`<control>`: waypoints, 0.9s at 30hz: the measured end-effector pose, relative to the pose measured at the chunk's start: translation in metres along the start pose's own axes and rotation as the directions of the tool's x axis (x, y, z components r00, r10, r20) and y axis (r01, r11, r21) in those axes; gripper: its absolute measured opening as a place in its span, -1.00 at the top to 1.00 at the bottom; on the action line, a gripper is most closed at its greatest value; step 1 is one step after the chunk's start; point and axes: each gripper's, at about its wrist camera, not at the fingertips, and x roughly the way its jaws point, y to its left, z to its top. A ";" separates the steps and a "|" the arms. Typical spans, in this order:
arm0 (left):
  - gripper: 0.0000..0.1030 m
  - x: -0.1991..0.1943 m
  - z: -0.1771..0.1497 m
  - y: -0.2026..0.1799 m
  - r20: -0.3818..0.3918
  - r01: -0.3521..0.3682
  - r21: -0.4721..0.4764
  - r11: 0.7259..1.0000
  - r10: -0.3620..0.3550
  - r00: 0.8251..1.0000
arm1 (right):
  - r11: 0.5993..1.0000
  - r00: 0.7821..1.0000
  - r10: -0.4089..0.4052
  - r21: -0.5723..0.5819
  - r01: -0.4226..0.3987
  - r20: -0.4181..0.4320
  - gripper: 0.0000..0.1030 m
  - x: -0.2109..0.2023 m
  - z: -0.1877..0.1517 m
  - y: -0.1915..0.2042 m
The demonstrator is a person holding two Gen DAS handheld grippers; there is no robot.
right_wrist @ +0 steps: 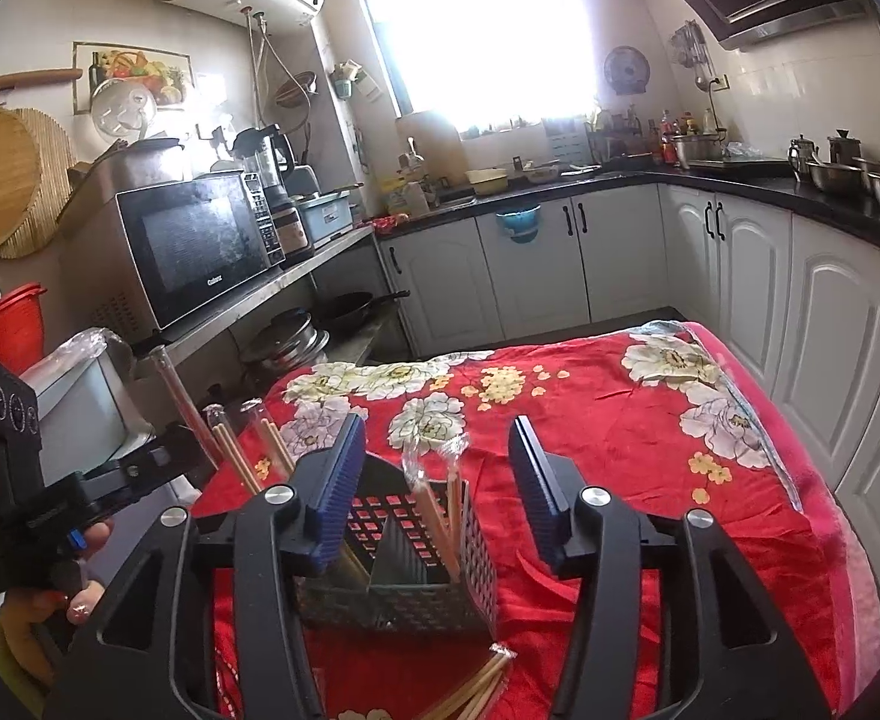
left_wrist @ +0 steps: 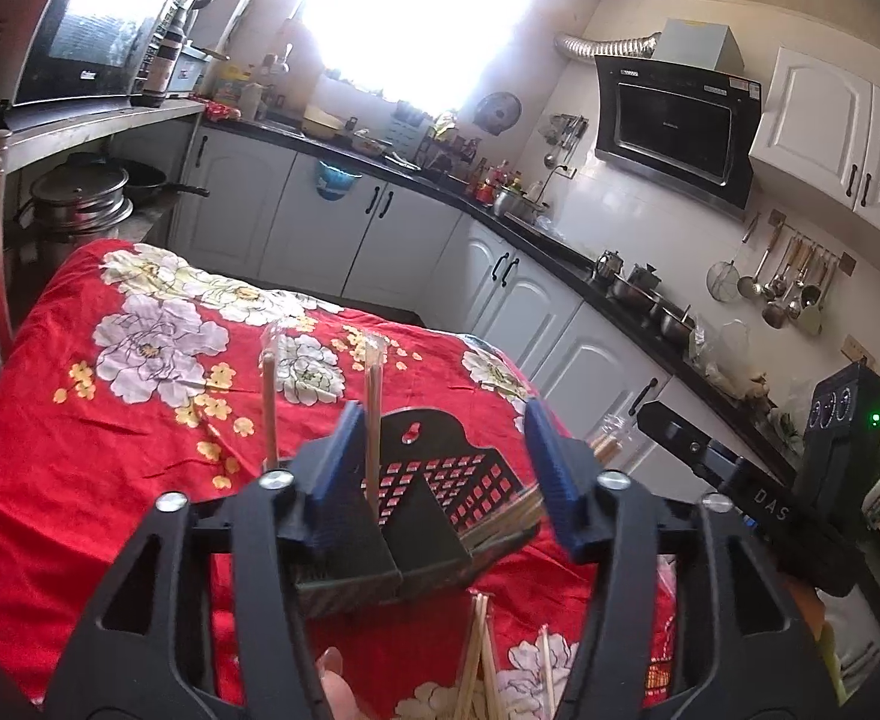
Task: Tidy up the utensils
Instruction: 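Open both tools and withdraw them from the caddy toward the chopstick pile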
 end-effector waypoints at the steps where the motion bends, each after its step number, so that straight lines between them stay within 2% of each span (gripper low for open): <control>1: 0.00 -0.003 -0.002 0.000 -0.001 0.000 -0.002 1.000 0.000 1.000 | 1.000 1.000 0.001 -0.001 -0.001 -0.002 0.03 -0.001 -0.001 0.001; 20: -0.68 -0.034 -0.042 0.015 -0.040 -0.034 -0.041 0.999 0.032 0.999 | 1.000 0.998 0.009 -0.016 -0.010 -0.065 -0.19 -0.029 -0.046 0.010; 27: -0.79 -0.039 -0.056 0.023 -0.064 -0.058 -0.050 0.997 0.055 0.996 | 1.000 0.996 0.010 -0.026 -0.012 -0.086 -0.29 -0.036 -0.063 0.014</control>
